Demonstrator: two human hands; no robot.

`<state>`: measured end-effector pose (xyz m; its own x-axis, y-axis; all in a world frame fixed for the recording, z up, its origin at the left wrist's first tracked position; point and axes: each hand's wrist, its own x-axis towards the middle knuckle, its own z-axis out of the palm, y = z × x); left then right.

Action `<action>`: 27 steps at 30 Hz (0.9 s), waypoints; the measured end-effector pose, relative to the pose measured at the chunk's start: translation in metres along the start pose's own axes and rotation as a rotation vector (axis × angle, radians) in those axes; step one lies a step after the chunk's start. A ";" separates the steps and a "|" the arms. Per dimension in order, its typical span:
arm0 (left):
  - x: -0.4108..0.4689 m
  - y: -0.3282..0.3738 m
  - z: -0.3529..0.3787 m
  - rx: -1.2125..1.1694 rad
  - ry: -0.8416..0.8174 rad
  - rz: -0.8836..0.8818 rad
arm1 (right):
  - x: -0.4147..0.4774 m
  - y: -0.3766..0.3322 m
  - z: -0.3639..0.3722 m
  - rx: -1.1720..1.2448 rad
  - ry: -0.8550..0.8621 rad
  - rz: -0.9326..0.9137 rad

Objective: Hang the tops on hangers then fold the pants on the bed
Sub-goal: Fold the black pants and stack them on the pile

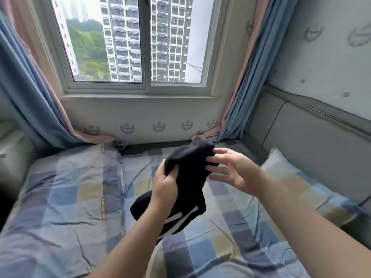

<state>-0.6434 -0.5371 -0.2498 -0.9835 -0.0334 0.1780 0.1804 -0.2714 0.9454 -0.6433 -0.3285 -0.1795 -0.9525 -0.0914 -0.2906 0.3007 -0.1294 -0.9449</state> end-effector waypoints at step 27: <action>-0.007 0.001 -0.043 0.554 0.132 -0.297 | 0.035 0.080 0.011 -0.443 -0.074 -0.281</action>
<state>-0.6368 -0.5787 -0.2614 -0.9803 -0.1607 -0.1151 -0.1530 0.2486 0.9564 -0.6525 -0.3528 -0.2640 -0.9826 -0.1844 -0.0209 -0.0301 0.2693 -0.9626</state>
